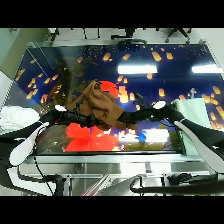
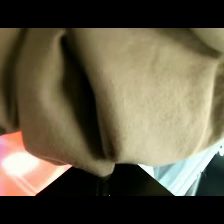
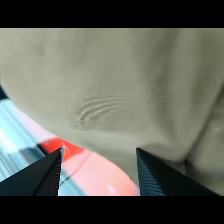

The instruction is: Fold the shirts.

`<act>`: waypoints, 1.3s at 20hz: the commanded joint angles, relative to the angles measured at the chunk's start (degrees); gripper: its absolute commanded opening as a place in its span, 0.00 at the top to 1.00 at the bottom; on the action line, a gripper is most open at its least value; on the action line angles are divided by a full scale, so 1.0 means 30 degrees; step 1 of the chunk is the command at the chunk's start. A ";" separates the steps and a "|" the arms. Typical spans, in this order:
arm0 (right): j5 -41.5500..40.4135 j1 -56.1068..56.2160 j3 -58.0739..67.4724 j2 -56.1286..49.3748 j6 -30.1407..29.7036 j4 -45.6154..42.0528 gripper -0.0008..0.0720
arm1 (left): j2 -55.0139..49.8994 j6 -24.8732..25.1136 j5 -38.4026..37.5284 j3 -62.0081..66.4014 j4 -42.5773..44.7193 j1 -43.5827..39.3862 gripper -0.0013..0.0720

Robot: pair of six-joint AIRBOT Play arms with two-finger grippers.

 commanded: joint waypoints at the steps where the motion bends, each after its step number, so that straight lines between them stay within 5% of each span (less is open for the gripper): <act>1: 0.0488 -0.1545 0.0015 0.0860 -0.0102 -0.0954 0.30 | -0.0233 0.0255 -0.0801 0.0226 -0.0117 0.0022 0.96; 14: 0.0255 0.0153 -0.0007 -0.1457 -0.0124 -0.0933 0.30 | -0.0233 0.0262 -0.1341 0.0226 -0.0153 0.0022 0.96; 15: 0.0240 0.0401 0.0000 -0.1639 -0.0233 -0.0503 0.48 | -0.0233 0.0255 -0.1355 0.0255 -0.0197 0.0022 0.96; 16: 0.0321 0.0488 0.0000 -0.1778 -0.1406 0.0634 0.90 | -0.0087 0.0255 -0.1377 0.0240 -0.0160 0.0022 0.96; 17: 0.0619 0.0408 0.0051 -0.1770 -0.2980 0.2441 0.96 | 0.0226 0.0255 -0.1421 0.0240 -0.0102 0.0029 0.96; 20: 0.3708 -0.0984 0.2324 -0.0969 -0.4233 0.4896 0.96 | 0.2506 0.0044 -0.1902 0.0335 0.0219 0.1195 0.97; 26: 0.6339 -0.5923 1.0083 0.3344 -0.2943 0.7956 0.96 | 0.8255 -0.3825 -0.8648 0.7512 0.7992 0.5595 0.97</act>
